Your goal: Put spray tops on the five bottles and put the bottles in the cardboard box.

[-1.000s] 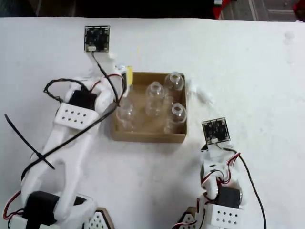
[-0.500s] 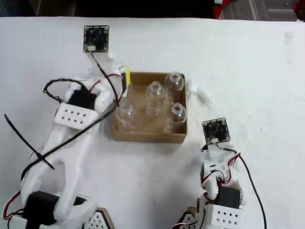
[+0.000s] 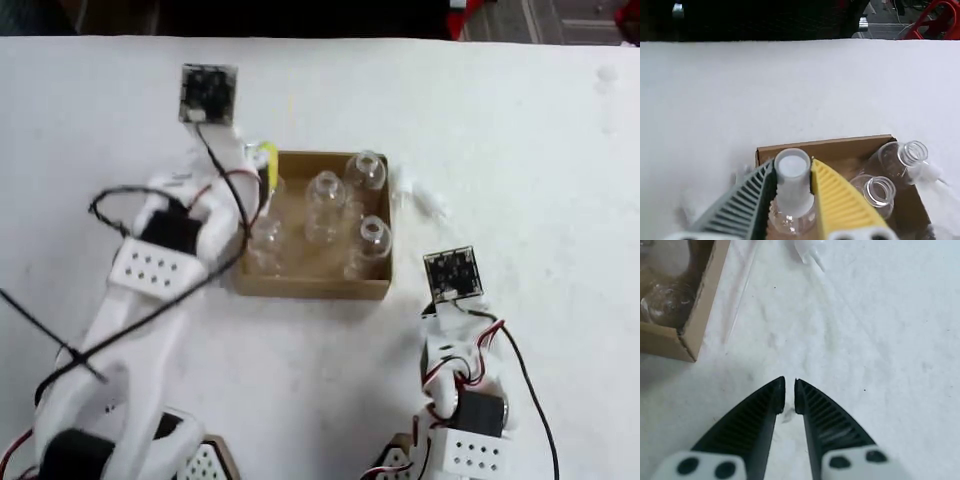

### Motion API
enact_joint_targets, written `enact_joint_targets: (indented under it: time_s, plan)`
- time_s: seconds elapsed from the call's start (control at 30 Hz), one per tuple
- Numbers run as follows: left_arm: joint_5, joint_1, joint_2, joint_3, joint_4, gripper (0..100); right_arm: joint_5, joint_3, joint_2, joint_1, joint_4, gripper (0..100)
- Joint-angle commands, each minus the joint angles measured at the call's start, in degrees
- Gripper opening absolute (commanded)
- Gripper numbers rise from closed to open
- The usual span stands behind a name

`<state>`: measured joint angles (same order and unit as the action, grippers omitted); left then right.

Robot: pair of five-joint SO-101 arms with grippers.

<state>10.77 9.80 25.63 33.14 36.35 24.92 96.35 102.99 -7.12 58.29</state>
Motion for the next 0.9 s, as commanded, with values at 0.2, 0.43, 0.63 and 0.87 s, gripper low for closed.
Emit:
enact_joint_targets:
  time_s: [0.2, 0.43, 0.63, 0.87]
  plan:
    - [-9.7, 2.2, 14.5, 29.1, -35.6, 2, 1.1, 0.5, 0.3, 0.3, -1.3, 1.8]
    - [-9.7, 0.7, 14.8, 29.8, -35.0, 2, 1.1, 0.5, 0.3, 0.3, -1.3, 1.8]
    - [-9.7, 0.8, 14.8, 29.5, -34.6, 2, 1.1, 0.5, 0.3, 0.3, -1.3, 1.8]
    - [-9.6, 0.7, 12.8, 22.2, -25.9, 2, 1.1, 0.5, 0.3, 0.3, -1.2, 1.8]
